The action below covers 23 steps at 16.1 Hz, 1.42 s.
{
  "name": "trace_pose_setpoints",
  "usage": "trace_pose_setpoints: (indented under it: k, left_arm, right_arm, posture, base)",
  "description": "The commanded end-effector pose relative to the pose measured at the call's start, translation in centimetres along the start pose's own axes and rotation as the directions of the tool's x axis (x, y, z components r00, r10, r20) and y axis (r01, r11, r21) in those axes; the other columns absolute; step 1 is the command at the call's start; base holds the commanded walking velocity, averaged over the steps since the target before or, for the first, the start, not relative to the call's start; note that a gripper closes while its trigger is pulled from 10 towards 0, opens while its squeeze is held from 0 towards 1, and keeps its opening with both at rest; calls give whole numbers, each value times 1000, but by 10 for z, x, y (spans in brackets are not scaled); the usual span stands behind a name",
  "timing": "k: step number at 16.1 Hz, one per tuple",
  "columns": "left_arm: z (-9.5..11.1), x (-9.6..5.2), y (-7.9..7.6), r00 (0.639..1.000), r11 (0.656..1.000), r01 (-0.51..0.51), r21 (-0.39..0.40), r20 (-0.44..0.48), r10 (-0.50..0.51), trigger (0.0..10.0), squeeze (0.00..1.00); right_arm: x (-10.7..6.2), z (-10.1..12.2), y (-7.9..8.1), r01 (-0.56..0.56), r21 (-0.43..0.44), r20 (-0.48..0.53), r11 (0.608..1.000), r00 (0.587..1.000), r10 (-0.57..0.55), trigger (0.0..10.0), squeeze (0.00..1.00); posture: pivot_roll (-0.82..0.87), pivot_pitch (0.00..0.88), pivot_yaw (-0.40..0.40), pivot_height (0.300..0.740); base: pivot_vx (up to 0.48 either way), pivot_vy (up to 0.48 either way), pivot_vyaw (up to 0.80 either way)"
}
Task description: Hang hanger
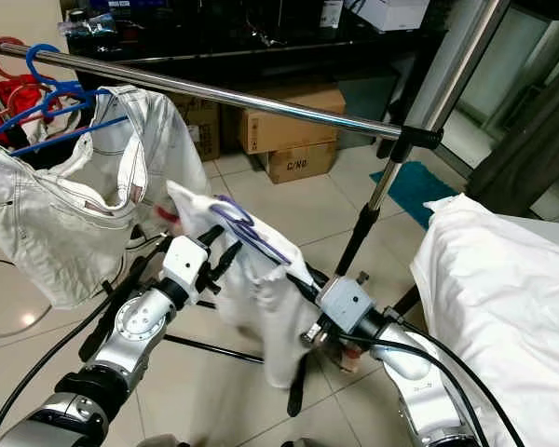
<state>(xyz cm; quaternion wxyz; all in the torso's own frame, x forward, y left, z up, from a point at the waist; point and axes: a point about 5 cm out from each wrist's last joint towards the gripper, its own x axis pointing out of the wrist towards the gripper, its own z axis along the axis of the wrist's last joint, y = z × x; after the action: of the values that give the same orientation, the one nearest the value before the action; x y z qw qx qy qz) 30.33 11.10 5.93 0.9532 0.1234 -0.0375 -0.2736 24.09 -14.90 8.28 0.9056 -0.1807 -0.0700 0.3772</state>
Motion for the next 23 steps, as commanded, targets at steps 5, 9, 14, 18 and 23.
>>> trace_pose_setpoints:
  k: [5, 9, 14, 18, 23]
  left_arm:
    - [4, 2, 7, 1000, 999, 31, 29, -1, -31, 10000, 0]
    - [1, 3, 3, 1000, 998, 17, 56, -20, -16, 10000, 0]
    - [1, 12, 6, 994, 995, -95, 6, -59, 95, 10000, 0]
    - [4, 17, 6, 992, 993, -114, 0, -60, 114, 2667, 0]
    - [5, 18, 6, 991, 993, -119, 4, -59, 119, 0, 0]
  right_arm:
    - [-5, -2, -4, 17, -9, 2, 1000, 1000, -17, 0, 0]
    - [-2, -6, -4, 16, -14, -6, 1000, 1000, -16, 0, 0]
    - [9, 1, -12, 7, -45, 28, 999, 1000, -6, 0, 0]
    - [14, 3, -9, -3, -47, 45, 999, 999, 6, 0, 0]
    - [13, 2, -6, 0, -40, 48, 999, 999, 2, 0, 0]
  posture:
    - [74, 10, -56, 740]
    - [61, 5, -44, 740]
    - [67, 1, -47, 740]
    - [66, 2, -49, 740]
    - [60, 7, -44, 740]
  base:
    - [0, 0, 0]
    - [0, 0, 0]
    - [0, 0, 0]
    - [0, 0, 0]
    - [0, 0, 0]
